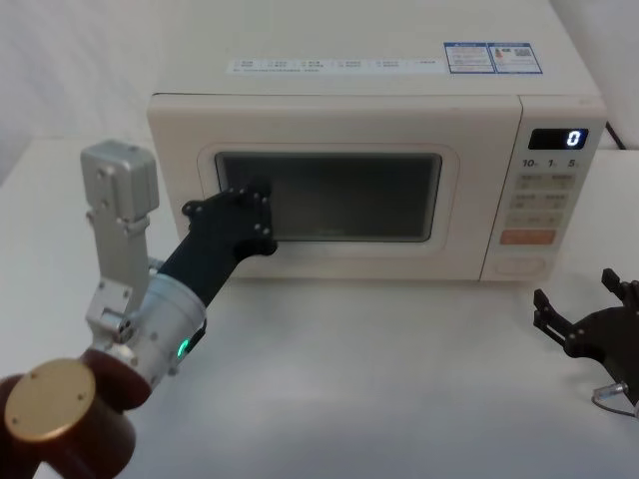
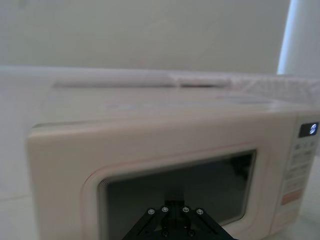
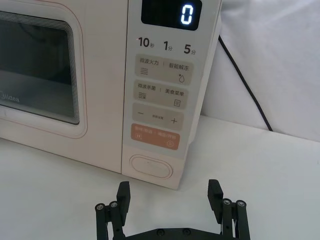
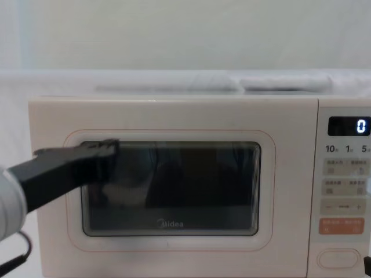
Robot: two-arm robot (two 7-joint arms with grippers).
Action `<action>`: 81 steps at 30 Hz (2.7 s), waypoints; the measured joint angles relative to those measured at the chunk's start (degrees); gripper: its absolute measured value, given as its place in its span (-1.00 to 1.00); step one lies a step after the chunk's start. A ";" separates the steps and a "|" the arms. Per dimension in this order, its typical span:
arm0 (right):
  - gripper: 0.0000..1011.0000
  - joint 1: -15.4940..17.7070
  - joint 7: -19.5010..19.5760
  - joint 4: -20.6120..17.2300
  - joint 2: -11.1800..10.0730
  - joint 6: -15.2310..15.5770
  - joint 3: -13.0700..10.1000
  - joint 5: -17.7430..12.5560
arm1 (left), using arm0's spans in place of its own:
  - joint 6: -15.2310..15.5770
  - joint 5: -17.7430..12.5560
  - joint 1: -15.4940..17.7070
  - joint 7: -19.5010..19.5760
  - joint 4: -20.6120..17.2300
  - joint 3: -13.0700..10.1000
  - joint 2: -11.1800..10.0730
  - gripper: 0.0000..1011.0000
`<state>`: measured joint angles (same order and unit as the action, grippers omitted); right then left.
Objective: Press the button to open the microwave door with one hand; close the microwave door with the other hand.
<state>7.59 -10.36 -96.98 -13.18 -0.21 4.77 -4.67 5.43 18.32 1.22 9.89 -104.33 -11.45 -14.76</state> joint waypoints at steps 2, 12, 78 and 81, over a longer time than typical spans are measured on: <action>0.98 0.00 0.00 0.00 0.00 0.00 0.00 0.00 | -0.91 -0.73 -1.14 -0.53 0.28 0.63 -0.08 -1.00; 0.98 0.00 0.00 0.00 0.00 0.00 0.00 0.00 | -3.47 -3.90 -4.40 -2.64 2.53 3.35 0.56 -1.00; 0.98 0.00 0.00 0.00 0.00 0.00 0.00 0.00 | -9.90 -8.09 -8.21 -4.64 11.89 9.10 7.19 0.98; 0.98 0.00 0.00 0.00 0.00 0.00 0.00 0.00 | -9.89 -8.09 -8.21 -4.64 11.89 9.10 7.19 0.98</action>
<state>7.59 -10.36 -96.98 -13.18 -0.21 4.77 -4.67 -4.46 10.23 -6.99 5.26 -92.45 -2.35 -7.57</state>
